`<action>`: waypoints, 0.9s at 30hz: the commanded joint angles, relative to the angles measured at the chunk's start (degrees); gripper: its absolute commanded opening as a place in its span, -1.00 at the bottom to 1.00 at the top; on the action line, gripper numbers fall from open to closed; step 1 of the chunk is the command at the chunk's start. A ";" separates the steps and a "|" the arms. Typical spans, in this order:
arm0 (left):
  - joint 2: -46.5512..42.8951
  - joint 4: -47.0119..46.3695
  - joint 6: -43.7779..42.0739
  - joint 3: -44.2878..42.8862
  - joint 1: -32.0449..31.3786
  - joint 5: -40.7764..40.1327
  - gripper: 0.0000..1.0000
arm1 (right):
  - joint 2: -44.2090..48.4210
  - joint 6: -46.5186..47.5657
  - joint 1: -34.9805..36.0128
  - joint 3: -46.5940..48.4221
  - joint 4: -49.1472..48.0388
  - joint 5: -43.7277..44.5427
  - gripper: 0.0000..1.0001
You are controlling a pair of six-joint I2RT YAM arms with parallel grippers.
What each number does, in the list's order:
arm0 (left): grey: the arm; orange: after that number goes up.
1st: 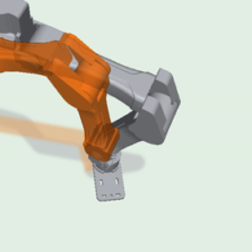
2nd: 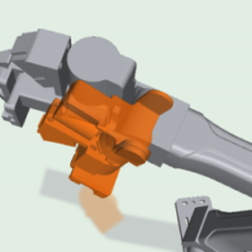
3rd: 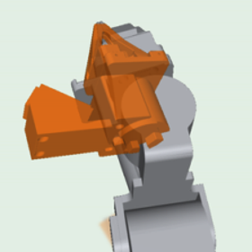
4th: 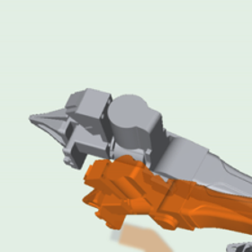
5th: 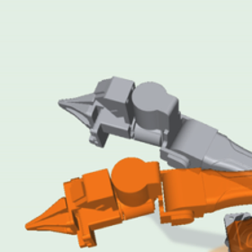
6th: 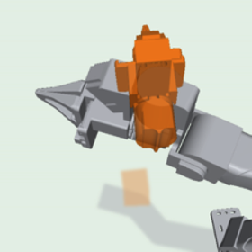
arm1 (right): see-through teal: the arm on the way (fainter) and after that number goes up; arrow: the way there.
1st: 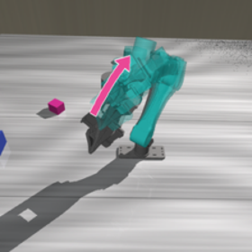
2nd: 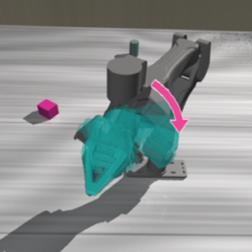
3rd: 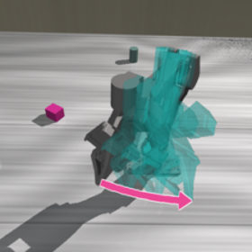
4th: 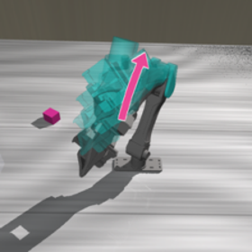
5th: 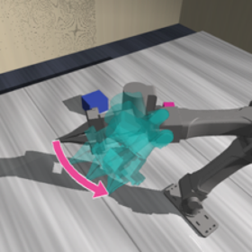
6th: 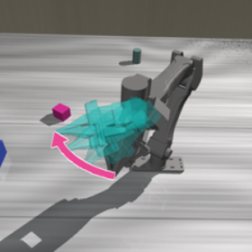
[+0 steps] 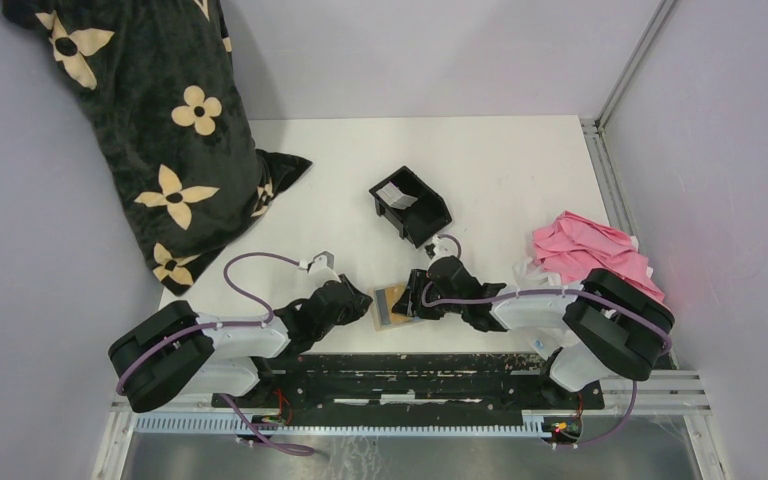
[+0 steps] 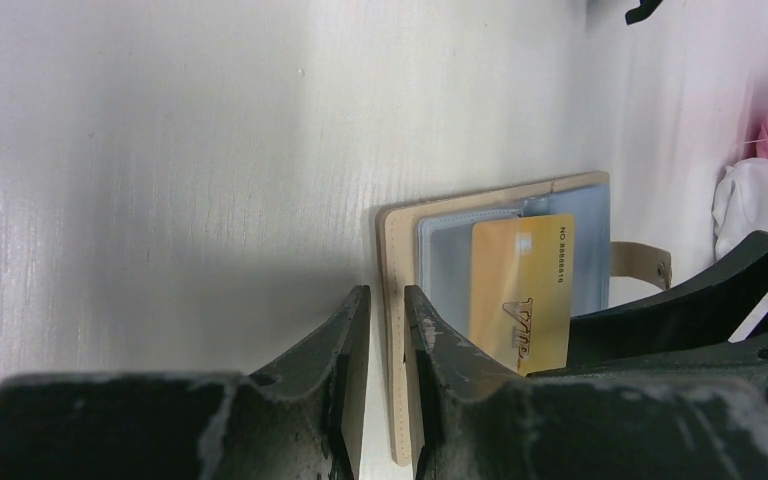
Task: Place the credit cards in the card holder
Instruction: Insert the credit card into the card holder.
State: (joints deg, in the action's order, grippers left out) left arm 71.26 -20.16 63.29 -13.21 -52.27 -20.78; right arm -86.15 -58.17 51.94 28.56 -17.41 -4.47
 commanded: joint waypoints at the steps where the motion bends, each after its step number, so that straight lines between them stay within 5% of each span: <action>1: 0.63 3.90 -0.53 0.30 -0.11 -0.76 -0.46 | -0.30 5.42 0.64 0.97 13.33 5.02 0.03; 27: 6.03 -0.75 -0.59 -0.26 -0.62 3.02 -0.70 | -7.36 13.42 8.89 16.07 31.25 16.20 0.17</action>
State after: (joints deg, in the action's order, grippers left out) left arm 74.43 -23.99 63.26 -13.30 -52.27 -19.49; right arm -90.30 -47.42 59.83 43.90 6.70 7.90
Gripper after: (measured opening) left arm 0.159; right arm 0.576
